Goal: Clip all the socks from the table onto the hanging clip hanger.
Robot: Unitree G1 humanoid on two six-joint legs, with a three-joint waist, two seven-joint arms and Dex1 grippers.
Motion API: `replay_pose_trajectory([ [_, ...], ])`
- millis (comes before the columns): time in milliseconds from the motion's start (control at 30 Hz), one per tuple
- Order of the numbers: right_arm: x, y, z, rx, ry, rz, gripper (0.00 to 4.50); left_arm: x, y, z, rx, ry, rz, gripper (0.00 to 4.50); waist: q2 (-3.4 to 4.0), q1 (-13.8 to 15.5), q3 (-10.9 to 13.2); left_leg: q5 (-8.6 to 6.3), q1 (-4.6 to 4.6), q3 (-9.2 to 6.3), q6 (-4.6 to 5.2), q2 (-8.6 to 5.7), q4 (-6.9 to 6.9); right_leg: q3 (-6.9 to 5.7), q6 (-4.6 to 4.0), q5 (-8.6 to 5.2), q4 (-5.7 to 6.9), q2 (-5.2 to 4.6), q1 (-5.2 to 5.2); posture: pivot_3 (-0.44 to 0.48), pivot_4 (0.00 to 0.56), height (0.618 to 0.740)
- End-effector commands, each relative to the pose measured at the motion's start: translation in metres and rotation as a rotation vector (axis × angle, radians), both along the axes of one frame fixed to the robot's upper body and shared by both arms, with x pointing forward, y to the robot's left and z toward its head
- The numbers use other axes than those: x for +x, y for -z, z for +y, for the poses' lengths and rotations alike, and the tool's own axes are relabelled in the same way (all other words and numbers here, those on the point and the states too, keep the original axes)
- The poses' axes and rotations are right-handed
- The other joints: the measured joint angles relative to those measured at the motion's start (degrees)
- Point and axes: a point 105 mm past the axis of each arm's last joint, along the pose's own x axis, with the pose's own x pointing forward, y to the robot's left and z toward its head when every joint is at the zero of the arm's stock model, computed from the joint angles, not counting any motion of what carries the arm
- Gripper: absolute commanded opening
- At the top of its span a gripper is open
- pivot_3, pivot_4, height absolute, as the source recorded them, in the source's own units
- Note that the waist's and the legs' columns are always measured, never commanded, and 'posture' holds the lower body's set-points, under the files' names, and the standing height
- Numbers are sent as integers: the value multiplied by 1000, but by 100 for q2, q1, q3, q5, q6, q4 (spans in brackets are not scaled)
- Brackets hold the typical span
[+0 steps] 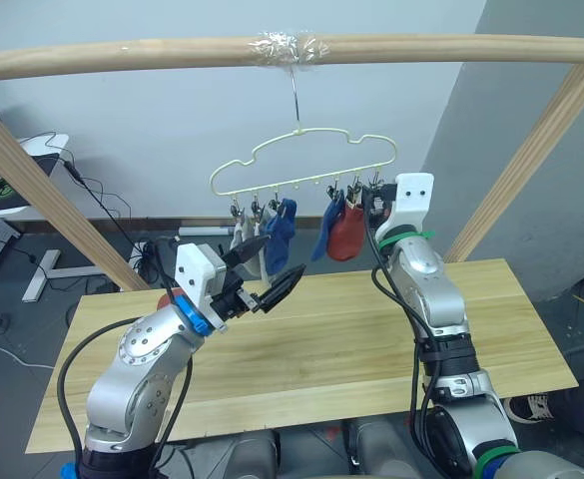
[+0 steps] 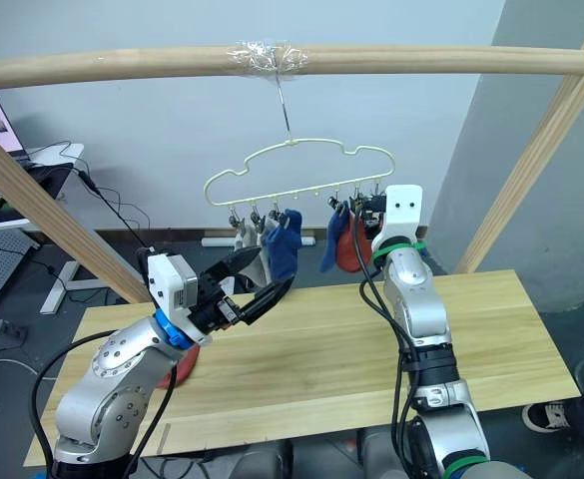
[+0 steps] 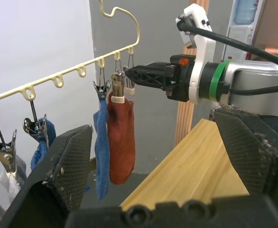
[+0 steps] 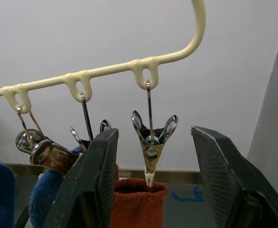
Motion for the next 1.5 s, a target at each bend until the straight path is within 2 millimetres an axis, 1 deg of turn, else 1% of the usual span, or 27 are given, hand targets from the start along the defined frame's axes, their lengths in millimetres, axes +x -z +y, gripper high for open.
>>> replay_pose_trajectory([
  [33, 3, -21, 0, 20, 16, -74, 2538, -5, -16, -6, -2, 25, -69, 4500, 0, 9, 0, 0, 0, 0, 0, 0, 0, 0, -1, 0, 0, 0, 0, 21, 101, 740],
  [300, 12, -25, 1, 28, 28, -83, 2538, -6, -15, -6, 0, 23, -65, 4500, 0, 18, -2, 0, 0, 0, 0, 0, 0, 0, -15, 9, -1, 0, 0, 30, 107, 740],
  [500, 15, -25, 4, 35, 21, -79, 2538, -7, -14, -5, 1, 18, -63, 4500, 0, 19, -2, 0, 0, 0, 0, 0, 0, -1, -16, 10, 1, 1, 0, 33, 110, 740],
  [600, 15, -20, 4, 44, 18, -61, 1959, -6, -13, -4, 2, 15, -60, 4500, 0, 19, -2, 0, 0, 0, 0, 0, 0, 0, -16, 10, 0, 0, 0, 34, 114, 740],
  [700, 15, -17, 3, 50, 22, -49, 895, -7, -11, -4, 1, 14, -55, 4500, 0, 20, -3, 0, 0, 0, 0, 0, 0, -1, -17, 10, 1, 1, 0, 34, 114, 740],
  [800, 16, -17, 0, 53, 28, -50, 96, -6, -10, -5, -1, 14, -52, 4500, 0, 33, -3, 0, 1, -1, 1, 0, 0, -1, -17, 10, 1, 1, 1, 34, 118, 740],
  [833, 16, -18, -1, 53, 30, -53, 37, -6, -10, -5, -1, 14, -52, 4500, 0, 36, -3, 0, 1, -1, 1, 0, 1, -1, -17, 10, 1, 1, 2, 34, 118, 740],
  [1300, 14, -23, -4, 17, 8, -75, 36, -6, -9, -8, -5, 18, -49, 4500, 0, 43, -3, 1, 3, -1, 1, 0, 1, -1, -17, 10, 1, 1, 4, 28, 126, 740],
  [1367, 14, -24, -4, 22, 6, -78, 763, -5, -10, -8, -6, 17, -50, 4500, 0, 43, -3, 1, 3, -1, 1, 0, 1, -1, -17, 10, 1, 1, 4, 27, 125, 740],
  [1400, 14, -25, -4, 23, 6, -82, 1038, -5, -10, -8, -6, 17, -50, 4500, 0, 44, -3, 1, 3, -1, 1, 0, 1, -1, -17, 10, 1, 1, 4, 27, 125, 740],
  [1500, 14, -26, -5, 22, 15, -87, 2190, -5, -9, -9, -6, 17, -51, 4500, 0, 44, -3, 1, 3, -1, 1, 0, 1, -1, -17, 10, 0, 1, 3, 26, 124, 740],
])
